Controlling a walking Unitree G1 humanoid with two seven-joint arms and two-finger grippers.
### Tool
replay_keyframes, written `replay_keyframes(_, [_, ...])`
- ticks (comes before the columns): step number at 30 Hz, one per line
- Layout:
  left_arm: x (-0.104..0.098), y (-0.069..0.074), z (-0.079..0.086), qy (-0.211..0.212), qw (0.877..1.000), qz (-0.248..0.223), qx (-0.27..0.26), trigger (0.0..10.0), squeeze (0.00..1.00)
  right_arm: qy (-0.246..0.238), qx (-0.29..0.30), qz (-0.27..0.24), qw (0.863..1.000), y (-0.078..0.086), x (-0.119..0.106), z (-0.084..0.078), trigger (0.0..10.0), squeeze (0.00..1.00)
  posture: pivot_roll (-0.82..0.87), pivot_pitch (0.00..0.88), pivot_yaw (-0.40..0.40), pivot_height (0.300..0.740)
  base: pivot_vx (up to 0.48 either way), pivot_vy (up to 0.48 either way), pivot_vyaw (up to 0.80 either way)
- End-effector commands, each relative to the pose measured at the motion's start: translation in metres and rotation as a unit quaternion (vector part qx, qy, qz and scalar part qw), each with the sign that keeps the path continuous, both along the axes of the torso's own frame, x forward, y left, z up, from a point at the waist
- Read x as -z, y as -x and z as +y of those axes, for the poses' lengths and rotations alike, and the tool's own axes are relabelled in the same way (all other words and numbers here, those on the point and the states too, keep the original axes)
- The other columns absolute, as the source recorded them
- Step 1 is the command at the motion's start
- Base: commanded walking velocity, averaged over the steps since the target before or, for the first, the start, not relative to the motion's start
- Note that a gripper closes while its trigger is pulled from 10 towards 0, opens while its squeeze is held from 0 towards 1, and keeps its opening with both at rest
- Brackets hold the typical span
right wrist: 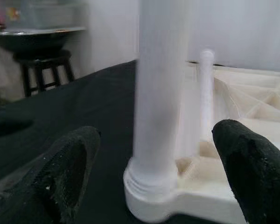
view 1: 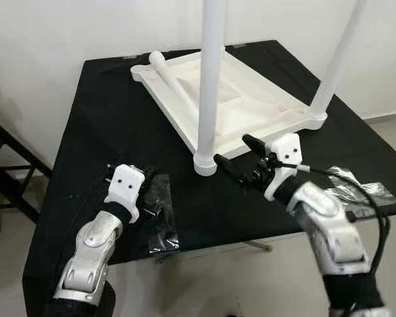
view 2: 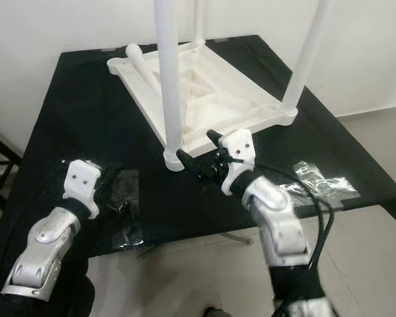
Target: Building children table
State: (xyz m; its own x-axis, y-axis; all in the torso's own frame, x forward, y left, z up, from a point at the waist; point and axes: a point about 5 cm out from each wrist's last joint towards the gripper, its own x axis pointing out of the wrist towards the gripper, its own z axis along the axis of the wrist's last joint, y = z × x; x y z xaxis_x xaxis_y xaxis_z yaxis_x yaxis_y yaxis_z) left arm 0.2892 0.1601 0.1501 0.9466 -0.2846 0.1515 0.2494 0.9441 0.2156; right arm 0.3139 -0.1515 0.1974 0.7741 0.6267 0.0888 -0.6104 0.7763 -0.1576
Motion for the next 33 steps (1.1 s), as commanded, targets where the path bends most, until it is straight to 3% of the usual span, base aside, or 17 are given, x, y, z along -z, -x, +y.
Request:
replay_keyframes(1, [0.004,0.003,0.007,0.001,1.000,0.005,-0.018,10.0,0.00,-0.003,-0.040,-0.008,0.999,-0.012,-0.008,0.008,10.0,0.00,0.06,0.105,-0.026,0.740,0.000,0.000,0.80])
replay_keyframes(6, [0.004,0.004,0.007,0.002,1.000,0.004,-0.018,10.0,0.00,-0.009,-0.044,-0.010,0.999,-0.017,-0.012,0.008,10.0,0.00,0.07,0.105,-0.034,0.740,0.000,0.000,0.80])
replay_keyframes(7, [0.004,0.008,0.004,0.006,1.000,0.002,-0.004,10.0,0.00,-0.028,-0.038,-0.010,0.999,-0.023,-0.019,0.003,10.0,0.00,0.08,0.105,-0.043,0.740,0.000,0.000,0.00])
replay_keyframes(14, [0.008,0.018,-0.010,0.005,0.998,0.009,0.057,10.0,0.00,-0.043,-0.024,-0.006,0.999,-0.027,-0.023,-0.016,10.0,0.00,0.08,0.104,-0.043,0.740,0.000,0.000,0.00])
replay_keyframes(20, [0.006,0.025,-0.026,0.004,0.990,0.009,0.137,10.0,0.00,-0.030,-0.043,0.001,0.999,-0.023,-0.019,-0.032,10.0,0.00,0.07,0.103,-0.030,0.740,0.000,0.000,0.00])
replay_keyframes(23, [0.006,0.034,-0.039,-0.009,0.974,0.014,0.225,10.0,0.00,-0.030,-0.054,0.008,0.998,-0.028,-0.020,-0.039,10.0,0.00,0.07,0.109,-0.030,0.740,0.000,0.000,0.00])
replay_keyframes(27, [0.007,0.036,-0.043,-0.023,0.967,0.015,0.255,10.0,0.00,-0.033,-0.043,0.014,0.998,-0.039,-0.019,-0.038,10.0,0.00,0.07,0.111,-0.030,0.740,0.000,0.000,0.00])
replay_keyframes(28, [0.005,0.033,-0.045,-0.025,0.964,0.010,0.264,10.0,0.00,-0.029,-0.033,0.016,0.999,-0.050,-0.019,-0.030,10.0,0.00,0.08,0.124,-0.030,0.740,0.000,0.000,0.00])
replay_keyframes(33, [0.001,0.024,-0.041,-0.009,0.965,0.008,0.262,10.0,0.00,-0.031,-0.020,0.017,0.999,-0.067,-0.026,-0.014,10.0,0.00,0.09,0.149,-0.035,0.740,0.000,0.000,0.00])
